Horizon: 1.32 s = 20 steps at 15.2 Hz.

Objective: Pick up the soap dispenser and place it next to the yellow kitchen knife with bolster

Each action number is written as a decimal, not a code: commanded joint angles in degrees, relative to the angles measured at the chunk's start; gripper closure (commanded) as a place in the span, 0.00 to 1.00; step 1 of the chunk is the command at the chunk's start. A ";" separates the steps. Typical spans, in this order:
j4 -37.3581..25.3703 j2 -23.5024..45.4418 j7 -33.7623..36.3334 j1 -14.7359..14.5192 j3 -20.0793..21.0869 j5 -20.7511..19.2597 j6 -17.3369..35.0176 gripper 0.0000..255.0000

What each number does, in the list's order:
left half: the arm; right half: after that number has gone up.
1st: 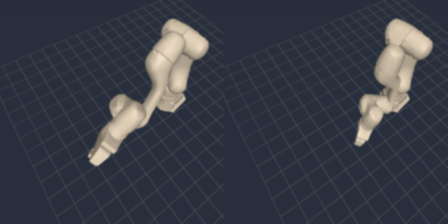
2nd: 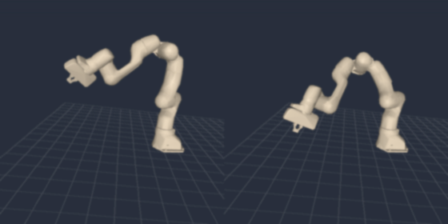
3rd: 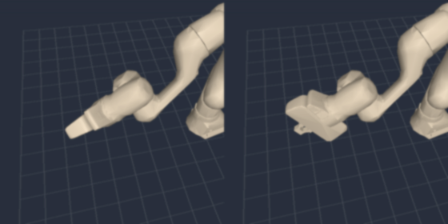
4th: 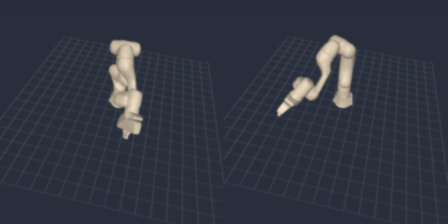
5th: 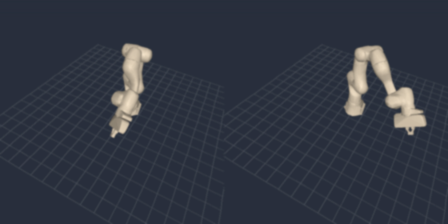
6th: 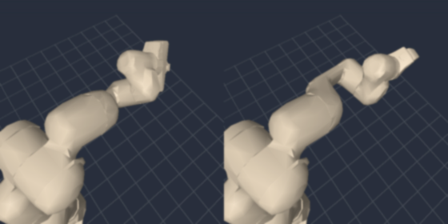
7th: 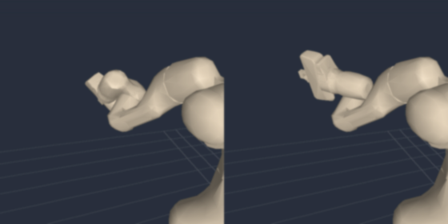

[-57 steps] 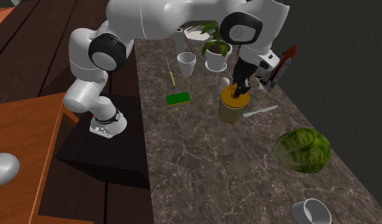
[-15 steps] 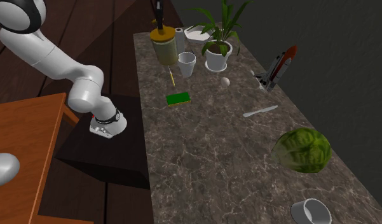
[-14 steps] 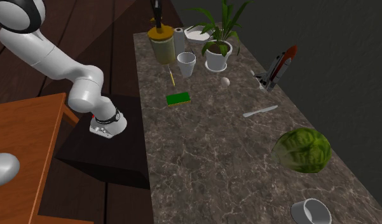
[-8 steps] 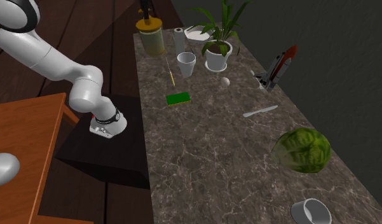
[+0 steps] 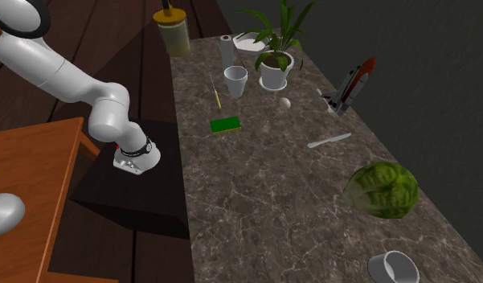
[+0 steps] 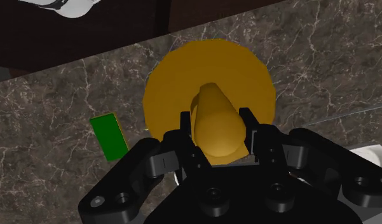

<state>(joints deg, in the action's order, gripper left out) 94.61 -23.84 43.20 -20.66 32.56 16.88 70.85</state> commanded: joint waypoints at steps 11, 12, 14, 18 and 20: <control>1.05 -0.67 7.63 -1.69 6.08 2.86 2.49 1.00; 2.23 -1.15 7.35 -1.81 5.99 3.04 3.21 1.00; 4.52 -2.06 6.82 -2.04 5.86 3.39 4.64 1.00; 8.87 -3.66 5.88 -2.50 5.77 4.06 7.47 1.00; 10.95 -4.36 5.46 -2.71 5.79 4.38 8.88 1.00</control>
<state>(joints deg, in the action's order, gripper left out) 104.56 -27.90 48.93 -23.30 38.36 21.15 78.97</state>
